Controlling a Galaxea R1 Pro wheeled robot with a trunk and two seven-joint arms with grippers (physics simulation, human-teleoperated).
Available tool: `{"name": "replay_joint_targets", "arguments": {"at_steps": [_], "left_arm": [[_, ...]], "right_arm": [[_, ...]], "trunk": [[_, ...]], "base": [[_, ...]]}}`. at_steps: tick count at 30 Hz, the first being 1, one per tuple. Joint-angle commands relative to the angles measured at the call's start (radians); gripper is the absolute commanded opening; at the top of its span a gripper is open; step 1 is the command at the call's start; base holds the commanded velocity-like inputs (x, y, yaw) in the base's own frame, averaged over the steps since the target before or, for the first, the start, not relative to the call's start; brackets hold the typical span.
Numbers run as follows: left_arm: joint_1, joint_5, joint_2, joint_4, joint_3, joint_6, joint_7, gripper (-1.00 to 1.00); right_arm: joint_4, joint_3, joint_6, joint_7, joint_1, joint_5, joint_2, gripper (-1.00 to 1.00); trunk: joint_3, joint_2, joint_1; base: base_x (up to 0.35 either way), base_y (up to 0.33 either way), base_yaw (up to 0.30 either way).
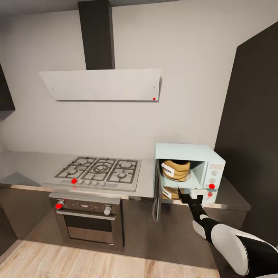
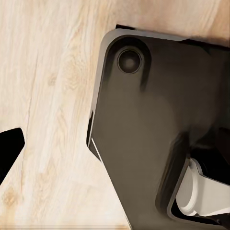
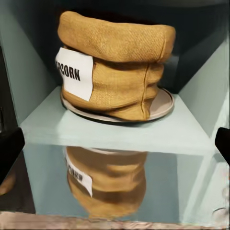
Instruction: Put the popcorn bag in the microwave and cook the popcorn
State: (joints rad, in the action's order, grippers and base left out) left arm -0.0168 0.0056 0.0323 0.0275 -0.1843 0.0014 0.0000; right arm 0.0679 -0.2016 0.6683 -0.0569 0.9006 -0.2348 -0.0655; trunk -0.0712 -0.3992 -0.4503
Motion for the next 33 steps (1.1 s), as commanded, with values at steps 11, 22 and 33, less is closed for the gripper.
{"name": "replay_joint_targets", "arguments": {"at_steps": [11, 22, 33], "left_arm": [[0.0, 0.001, 0.0, 0.0, -0.004, 0.0, 0.0, 1.0], [0.0, 0.001, 0.002, 0.002, -0.008, -0.002, 0.0, 1.0], [0.0, 0.001, 0.012, 0.324, -0.01, 0.014, 0.002, 1.0]], "right_arm": [[0.004, -0.004, 0.004, -0.006, 0.001, -0.011, 0.0, 1.0], [0.009, -0.004, 0.0, -0.005, -0.265, -0.01, -0.037, 1.0], [0.012, -0.002, -0.213, 0.0, -0.614, -0.012, 0.02, 1.0]], "trunk": [[0.0, -0.001, 0.0], [0.0, -0.001, 0.0], [0.0, -0.001, 0.0]], "base": [[-0.339, 0.0, 0.0], [-0.125, 0.0, 0.0], [0.0, 0.0, 0.0]]}}
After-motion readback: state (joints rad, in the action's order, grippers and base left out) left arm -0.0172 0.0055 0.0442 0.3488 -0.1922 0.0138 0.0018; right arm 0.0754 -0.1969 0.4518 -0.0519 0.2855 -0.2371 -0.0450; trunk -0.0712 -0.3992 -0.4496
